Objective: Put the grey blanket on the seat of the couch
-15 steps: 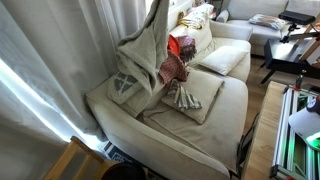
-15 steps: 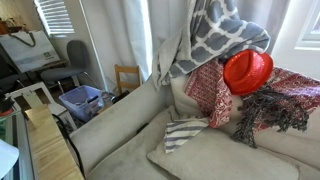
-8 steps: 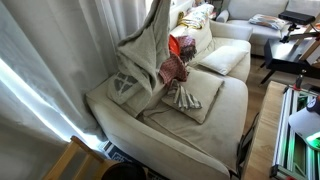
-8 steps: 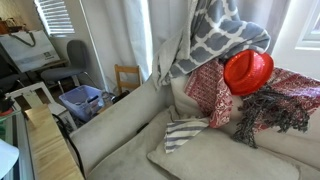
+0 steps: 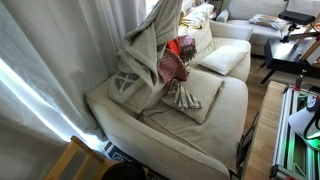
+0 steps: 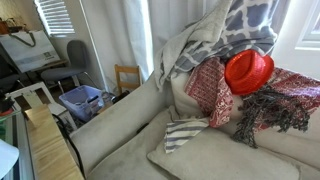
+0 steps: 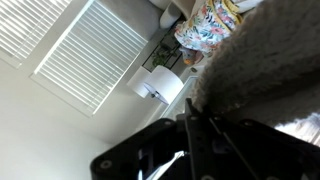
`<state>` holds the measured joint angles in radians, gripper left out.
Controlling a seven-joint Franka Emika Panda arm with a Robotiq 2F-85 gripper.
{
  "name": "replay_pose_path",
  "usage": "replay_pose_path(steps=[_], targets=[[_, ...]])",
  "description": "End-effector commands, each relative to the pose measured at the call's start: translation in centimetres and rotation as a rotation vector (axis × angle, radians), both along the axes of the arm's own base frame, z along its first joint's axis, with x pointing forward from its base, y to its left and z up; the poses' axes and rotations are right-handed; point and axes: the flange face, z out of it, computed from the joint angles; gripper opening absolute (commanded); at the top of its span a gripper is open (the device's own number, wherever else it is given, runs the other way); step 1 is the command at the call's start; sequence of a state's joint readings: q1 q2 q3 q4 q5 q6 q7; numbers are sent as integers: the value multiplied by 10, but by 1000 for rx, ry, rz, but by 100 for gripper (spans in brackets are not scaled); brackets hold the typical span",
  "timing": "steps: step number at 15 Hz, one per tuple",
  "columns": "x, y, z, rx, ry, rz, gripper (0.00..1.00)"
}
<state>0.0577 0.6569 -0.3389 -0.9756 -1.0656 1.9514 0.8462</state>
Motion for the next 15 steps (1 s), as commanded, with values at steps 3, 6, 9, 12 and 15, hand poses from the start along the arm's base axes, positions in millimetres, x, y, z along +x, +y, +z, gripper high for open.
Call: replay_pose_path(steps=[3,6,9,12,15], targets=[[1,-61,-11,-52,-49,-68,1],[5,-68,-25,-47,-38,-73,4],[7,-72,-24,-68,-55,-109,1],[-7,-132,-36,-101,-95,-240,1],[-31,-185,-42,-74,-147,-374,1]])
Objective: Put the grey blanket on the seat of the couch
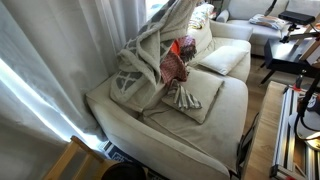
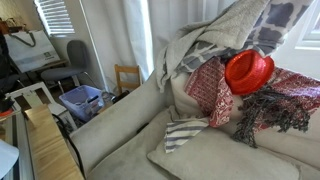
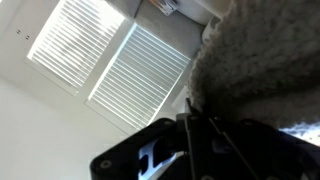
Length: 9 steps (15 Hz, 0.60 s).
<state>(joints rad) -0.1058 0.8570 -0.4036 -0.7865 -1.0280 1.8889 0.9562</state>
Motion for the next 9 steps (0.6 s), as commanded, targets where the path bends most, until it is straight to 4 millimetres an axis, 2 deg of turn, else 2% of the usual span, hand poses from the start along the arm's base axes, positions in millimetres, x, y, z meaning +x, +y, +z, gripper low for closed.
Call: replay_pose_path(steps=[1,5,9], targets=[[-30,-74,8,-17,-91,-164,1],[-64,-125,9,32,-220,-307,1],[-82,-157,1,85,-368,-370,1]])
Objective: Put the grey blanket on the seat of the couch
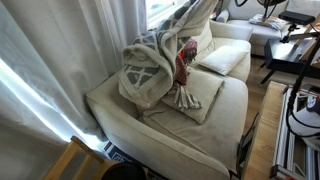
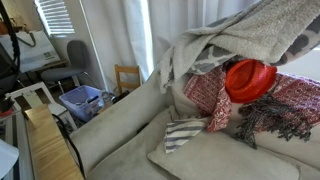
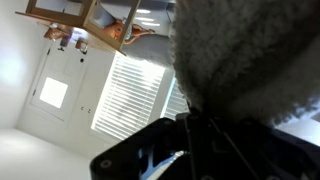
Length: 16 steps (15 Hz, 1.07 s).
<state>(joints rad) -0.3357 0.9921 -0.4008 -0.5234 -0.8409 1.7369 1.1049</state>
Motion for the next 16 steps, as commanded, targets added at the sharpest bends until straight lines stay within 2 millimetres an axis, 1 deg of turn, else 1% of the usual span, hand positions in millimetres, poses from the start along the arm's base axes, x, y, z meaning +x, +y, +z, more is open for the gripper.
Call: replay_pose_path(steps=[1,2,3,4,5,8,11,12,14,16], targets=[[-17,-31,-5,32,-104,-38,29],[-13,-27,-13,111,-85,-16,31],[-8,-18,-18,204,-60,31,36],[1,-1,-18,239,-37,63,43],[7,12,-15,278,-23,96,52],[24,61,4,383,15,208,74],[33,114,33,490,38,320,96],[35,131,41,526,46,355,100],[37,161,55,597,61,427,100],[38,181,63,666,80,499,100]])
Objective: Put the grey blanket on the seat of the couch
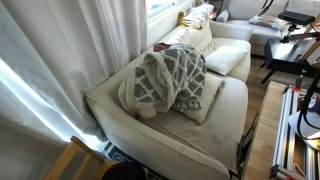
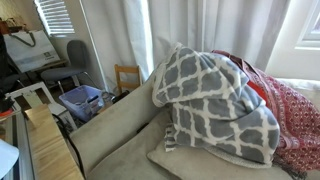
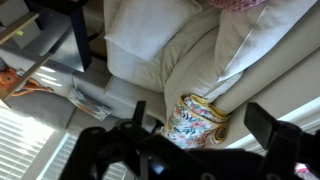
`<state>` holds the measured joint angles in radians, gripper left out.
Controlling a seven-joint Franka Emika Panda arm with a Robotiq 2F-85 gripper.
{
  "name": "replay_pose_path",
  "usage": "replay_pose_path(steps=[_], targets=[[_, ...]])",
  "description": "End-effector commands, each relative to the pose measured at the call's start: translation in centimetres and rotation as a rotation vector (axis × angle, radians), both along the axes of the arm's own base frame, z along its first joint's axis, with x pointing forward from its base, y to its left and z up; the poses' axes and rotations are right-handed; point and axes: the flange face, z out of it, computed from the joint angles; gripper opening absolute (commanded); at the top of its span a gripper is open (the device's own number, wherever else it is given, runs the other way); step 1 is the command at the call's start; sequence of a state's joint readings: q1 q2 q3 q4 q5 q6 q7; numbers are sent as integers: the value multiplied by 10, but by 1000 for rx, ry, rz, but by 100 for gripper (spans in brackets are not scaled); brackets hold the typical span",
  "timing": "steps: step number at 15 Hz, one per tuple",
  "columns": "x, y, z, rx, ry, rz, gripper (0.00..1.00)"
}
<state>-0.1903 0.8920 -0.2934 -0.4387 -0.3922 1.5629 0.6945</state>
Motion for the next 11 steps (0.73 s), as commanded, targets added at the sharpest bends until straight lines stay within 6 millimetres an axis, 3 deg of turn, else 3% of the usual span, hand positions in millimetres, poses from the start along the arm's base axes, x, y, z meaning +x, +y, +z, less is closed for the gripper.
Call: replay_pose_path(steps=[1,4,5,11], targets=[[-3,27,9,149,40,126,100],[-1,40,7,252,68,231,100],[2,39,9,168,39,175,100],[4,43,5,206,55,219,100]])
